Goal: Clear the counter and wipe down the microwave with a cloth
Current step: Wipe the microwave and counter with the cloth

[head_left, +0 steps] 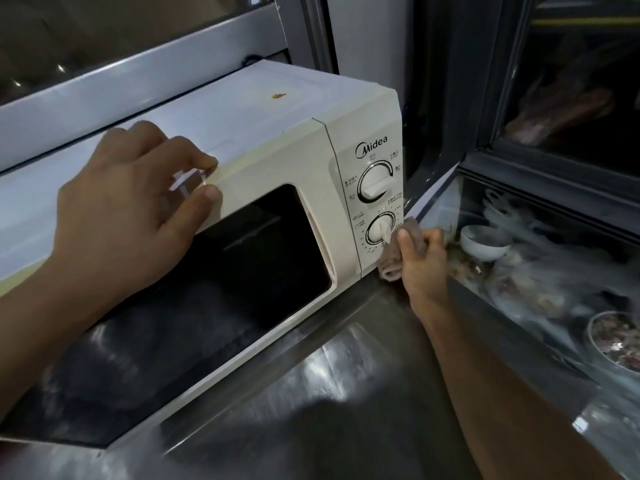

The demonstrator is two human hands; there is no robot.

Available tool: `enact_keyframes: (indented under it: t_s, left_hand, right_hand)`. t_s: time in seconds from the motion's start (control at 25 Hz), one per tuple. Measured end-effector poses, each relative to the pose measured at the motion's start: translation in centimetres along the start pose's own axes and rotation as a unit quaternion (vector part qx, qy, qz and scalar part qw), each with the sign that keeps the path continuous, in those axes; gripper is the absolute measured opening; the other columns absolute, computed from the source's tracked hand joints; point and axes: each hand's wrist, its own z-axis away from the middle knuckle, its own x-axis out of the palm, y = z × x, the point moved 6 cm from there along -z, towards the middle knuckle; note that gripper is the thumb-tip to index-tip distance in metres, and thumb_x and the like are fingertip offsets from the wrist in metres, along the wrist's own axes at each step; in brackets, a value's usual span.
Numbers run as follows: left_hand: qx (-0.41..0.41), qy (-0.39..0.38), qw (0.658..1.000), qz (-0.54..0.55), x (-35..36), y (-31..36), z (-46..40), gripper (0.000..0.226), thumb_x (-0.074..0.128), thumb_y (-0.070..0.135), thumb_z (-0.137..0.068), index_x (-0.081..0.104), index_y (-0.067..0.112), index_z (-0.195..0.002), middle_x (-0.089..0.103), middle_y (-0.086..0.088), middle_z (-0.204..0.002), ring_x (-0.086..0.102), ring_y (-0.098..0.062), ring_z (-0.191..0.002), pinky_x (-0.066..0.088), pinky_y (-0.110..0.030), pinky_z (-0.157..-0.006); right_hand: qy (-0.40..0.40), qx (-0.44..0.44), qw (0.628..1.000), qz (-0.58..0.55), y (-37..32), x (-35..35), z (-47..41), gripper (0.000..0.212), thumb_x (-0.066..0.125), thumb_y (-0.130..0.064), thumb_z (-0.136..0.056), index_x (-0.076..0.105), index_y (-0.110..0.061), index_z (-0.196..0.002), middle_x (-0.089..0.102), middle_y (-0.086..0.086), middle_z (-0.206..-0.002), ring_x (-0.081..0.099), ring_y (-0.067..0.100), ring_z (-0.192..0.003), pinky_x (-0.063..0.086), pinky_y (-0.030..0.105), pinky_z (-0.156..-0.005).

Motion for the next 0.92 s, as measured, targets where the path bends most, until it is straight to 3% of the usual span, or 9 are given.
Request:
enact_keyframes:
  t_s: [0.12,0.24,0.36,0.56,0.64,0.72,0.84,0.92]
  left_hand:
    - [-0.005,-0.003,1.000,0.000,0.0,0.2,0.0,0.047,0.039,0.048,-0.083,0.061,0.019,-0.113,0.046,-0.001,-0.095,0.046,-0.031,-0.103,0.045,-0.052,-0.077]
    - [-0.012,-0.001,1.000,0.009,-0.1,0.2,0.0,0.048,0.038,0.047,-0.082,0.062,0.018,-0.113,0.050,-0.007,-0.098,0.047,-0.032,-0.105,0.045,-0.053,-0.080]
    - [-0.009,-0.007,1.000,0.009,-0.1,0.1,0.1,0.050,0.037,0.048,-0.082,0.061,0.018,-0.114,0.051,-0.008,-0.099,0.046,-0.032,-0.105,0.045,-0.053,-0.079]
    - [-0.004,0.009,1.000,-0.010,0.0,0.0,0.1,0.040,0.043,0.044,-0.085,0.060,0.021,-0.113,0.053,-0.005,-0.100,0.047,-0.028,-0.103,0.044,-0.042,-0.068]
    - [-0.003,0.017,1.000,-0.018,0.0,0.0,0.2,0.036,0.045,0.042,-0.086,0.060,0.023,-0.111,0.053,-0.003,-0.099,0.047,-0.026,-0.102,0.038,-0.036,-0.064]
    - [-0.002,0.016,1.000,-0.018,0.0,0.0,0.1,0.035,0.044,0.042,-0.086,0.060,0.024,-0.111,0.053,-0.002,-0.099,0.047,-0.025,-0.102,0.035,-0.034,-0.064]
    - [-0.005,0.014,1.000,-0.012,0.0,0.0,0.1,0.035,0.044,0.043,-0.085,0.060,0.024,-0.110,0.051,-0.001,-0.097,0.046,-0.025,-0.102,0.034,-0.034,-0.064]
    - [-0.006,0.013,1.000,-0.013,0.0,0.0,0.1,0.036,0.043,0.043,-0.085,0.060,0.024,-0.111,0.051,-0.001,-0.097,0.046,-0.025,-0.101,0.034,-0.034,-0.064]
  right_hand:
    - [0.019,0.031,0.997,-0.062,0.6,1.3,1.8,0.009,0.042,-0.009,-0.097,0.039,-0.010,-0.105,0.055,0.011,-0.082,0.059,0.012,-0.066,0.050,0.023,-0.059]
    - [0.007,0.064,0.998,0.004,0.9,4.0,6.0,0.043,0.040,-0.009,-0.095,0.030,-0.016,-0.136,0.050,0.015,-0.124,0.058,0.025,-0.104,0.050,0.044,-0.091]
    - [-0.032,0.006,0.999,-0.006,0.5,5.0,10.6,0.050,0.041,-0.006,-0.095,0.029,-0.014,-0.143,0.046,0.011,-0.136,0.050,0.019,-0.121,0.041,0.035,-0.106]
    - [0.066,0.034,0.996,0.050,0.1,3.0,7.0,0.049,0.048,-0.005,-0.093,0.039,-0.011,-0.141,0.053,0.012,-0.133,0.053,0.022,-0.120,0.042,0.028,-0.102]
    - [0.054,0.031,0.995,0.072,-0.7,3.4,7.6,0.049,0.048,-0.002,-0.092,0.040,-0.011,-0.140,0.052,0.014,-0.132,0.052,0.023,-0.120,0.041,0.024,-0.100]
    - [0.019,0.033,0.997,0.063,-1.9,3.9,8.7,0.047,0.045,0.001,-0.092,0.046,-0.016,-0.136,0.053,0.015,-0.124,0.058,0.019,-0.106,0.048,0.023,-0.093]
    - [0.006,-0.062,0.998,0.022,-6.5,3.7,8.4,0.050,0.044,0.007,-0.087,0.054,-0.020,-0.127,0.056,0.013,-0.106,0.060,0.005,-0.083,0.051,0.014,-0.076]
    - [0.018,-0.115,0.993,0.005,-8.7,4.0,7.8,0.052,0.042,0.009,-0.084,0.055,-0.016,-0.127,0.053,0.010,-0.111,0.060,0.008,-0.092,0.052,0.026,-0.085]
